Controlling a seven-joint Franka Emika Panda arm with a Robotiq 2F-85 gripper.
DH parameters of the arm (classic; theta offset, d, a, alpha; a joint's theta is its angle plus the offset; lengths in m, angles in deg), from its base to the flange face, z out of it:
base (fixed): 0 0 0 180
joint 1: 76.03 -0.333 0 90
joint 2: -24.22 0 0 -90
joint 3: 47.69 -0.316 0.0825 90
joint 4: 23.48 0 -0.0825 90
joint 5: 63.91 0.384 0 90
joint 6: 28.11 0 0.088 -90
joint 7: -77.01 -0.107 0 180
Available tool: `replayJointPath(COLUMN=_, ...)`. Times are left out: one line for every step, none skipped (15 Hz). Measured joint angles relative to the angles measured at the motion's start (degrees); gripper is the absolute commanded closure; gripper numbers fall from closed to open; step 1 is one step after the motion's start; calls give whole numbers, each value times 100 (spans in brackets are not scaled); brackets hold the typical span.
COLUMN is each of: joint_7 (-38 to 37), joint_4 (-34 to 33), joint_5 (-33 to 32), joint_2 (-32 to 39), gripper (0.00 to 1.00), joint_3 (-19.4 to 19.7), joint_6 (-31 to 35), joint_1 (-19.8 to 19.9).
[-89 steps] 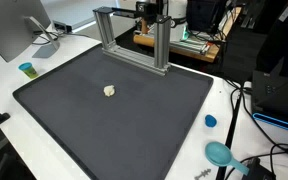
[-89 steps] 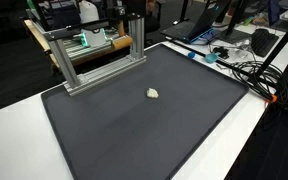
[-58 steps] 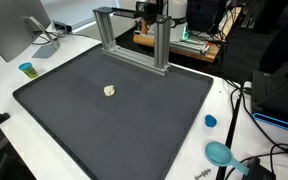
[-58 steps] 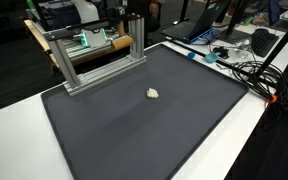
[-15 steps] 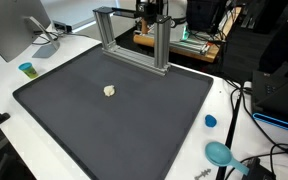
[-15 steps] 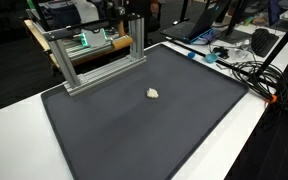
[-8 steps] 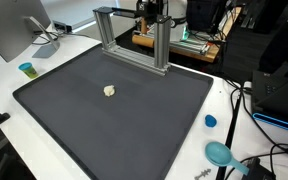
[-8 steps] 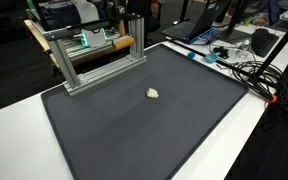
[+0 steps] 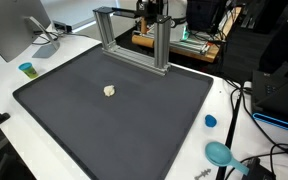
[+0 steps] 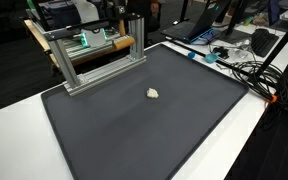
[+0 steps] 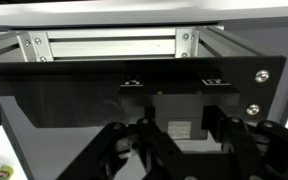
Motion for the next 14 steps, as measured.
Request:
replayJointPath(joint_7=0, joint_4=0, joint_5=0, joint_2=1, gripper=72, joint_3=0, joint_6=0, joint_1=-1)
replayJointPath(joint_7=3, joint_4=0, joint_5=7, joint_2=1, gripper=69, joint_3=1, joint_6=-1, joint_1=-3)
replayJointPath(joint_7=13, joint_4=-1, joint_5=29, joint_2=3, gripper=70, joint_3=3, joint_6=-2, joint_1=-16)
replayJointPath(joint_7=21, joint_4=-2, joint_5=31, joint_2=3, gripper=74, joint_3=13, joint_6=-2, joint_1=-19)
replayJointPath(joint_7=36, joint_4=-17, joint_5=30, joint_2=2, gripper=79, joint_3=39, joint_6=0, joint_1=-9)
replayJointPath(joint_7=59, joint_4=-25, joint_5=36, joint_2=2, gripper=79, joint_3=72, joint_6=-1, joint_1=-7)
replayJointPath(joint_7=63, joint_4=-25, joint_5=38, joint_2=4, gripper=79, joint_3=86, joint_6=-1, joint_1=-13)
replayJointPath(joint_7=63, joint_4=-25, joint_5=41, joint_2=6, gripper=79, joint_3=91, joint_6=-1, joint_1=-16)
replayJointPath(joint_7=63, joint_4=-25, joint_5=44, joint_2=6, gripper=79, joint_3=95, joint_6=0, joint_1=-16)
replayJointPath(joint_7=63, joint_4=-24, joint_5=53, joint_2=10, gripper=79, joint_3=104, joint_6=10, joint_1=-16)
replayJointPath(joint_7=45, joint_4=-19, joint_5=61, joint_2=19, gripper=79, joint_3=107, joint_6=71, joint_1=-11)
replayJointPath(joint_7=-45, joint_4=-6, joint_5=71, joint_2=37, gripper=79, joint_3=95, joint_6=257, joint_1=-8)
replayJointPath(joint_7=-164, joint_4=0, joint_5=81, joint_2=70, gripper=79, joint_3=66, joint_6=514, joint_1=-8)
replayJointPath(joint_7=-257, joint_4=-9, joint_5=82, joint_2=109, gripper=79, joint_3=38, joint_6=764, joint_1=-1)
